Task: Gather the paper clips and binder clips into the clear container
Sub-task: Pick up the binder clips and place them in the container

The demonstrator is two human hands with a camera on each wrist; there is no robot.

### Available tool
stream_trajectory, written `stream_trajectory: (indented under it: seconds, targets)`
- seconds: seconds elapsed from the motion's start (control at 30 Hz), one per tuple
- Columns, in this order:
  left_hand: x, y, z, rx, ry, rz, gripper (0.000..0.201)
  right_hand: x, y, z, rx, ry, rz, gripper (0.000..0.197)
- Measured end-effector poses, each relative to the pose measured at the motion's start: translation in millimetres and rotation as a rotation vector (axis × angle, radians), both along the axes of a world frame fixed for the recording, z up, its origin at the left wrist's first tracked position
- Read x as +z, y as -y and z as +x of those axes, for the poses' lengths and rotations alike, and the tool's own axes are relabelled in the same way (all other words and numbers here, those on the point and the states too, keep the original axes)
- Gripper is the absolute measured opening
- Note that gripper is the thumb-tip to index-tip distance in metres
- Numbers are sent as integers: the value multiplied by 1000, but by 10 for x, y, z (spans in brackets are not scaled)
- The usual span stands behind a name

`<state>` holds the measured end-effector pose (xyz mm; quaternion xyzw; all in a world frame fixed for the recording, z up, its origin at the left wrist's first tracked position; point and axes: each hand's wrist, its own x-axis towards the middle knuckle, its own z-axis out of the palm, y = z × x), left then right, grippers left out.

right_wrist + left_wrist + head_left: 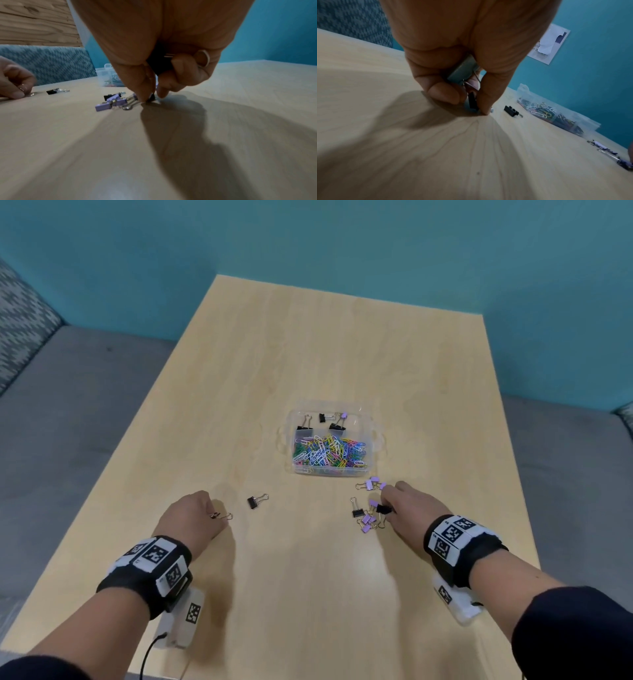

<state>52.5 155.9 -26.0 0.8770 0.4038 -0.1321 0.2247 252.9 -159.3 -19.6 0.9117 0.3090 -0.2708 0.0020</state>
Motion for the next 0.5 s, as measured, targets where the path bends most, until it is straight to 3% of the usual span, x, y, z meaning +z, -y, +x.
stream_trajectory:
  seconds: [0.1,0.27,0.37,0.5]
  targets:
    - [-21,29,-3,20,35,-15,24,52,-77,-9,-93,-14,55,13]
    - [54,88,100,27,133,-72,19,64,-237,-43,-124,-72,-34,21]
    - [201,100,332,-59,213,-54,5,59,-260,-64,-152,-68,-118,28]
    - [422,152,867,-183,313,-29,6,109,-221,-80,-205,-75,-114,34]
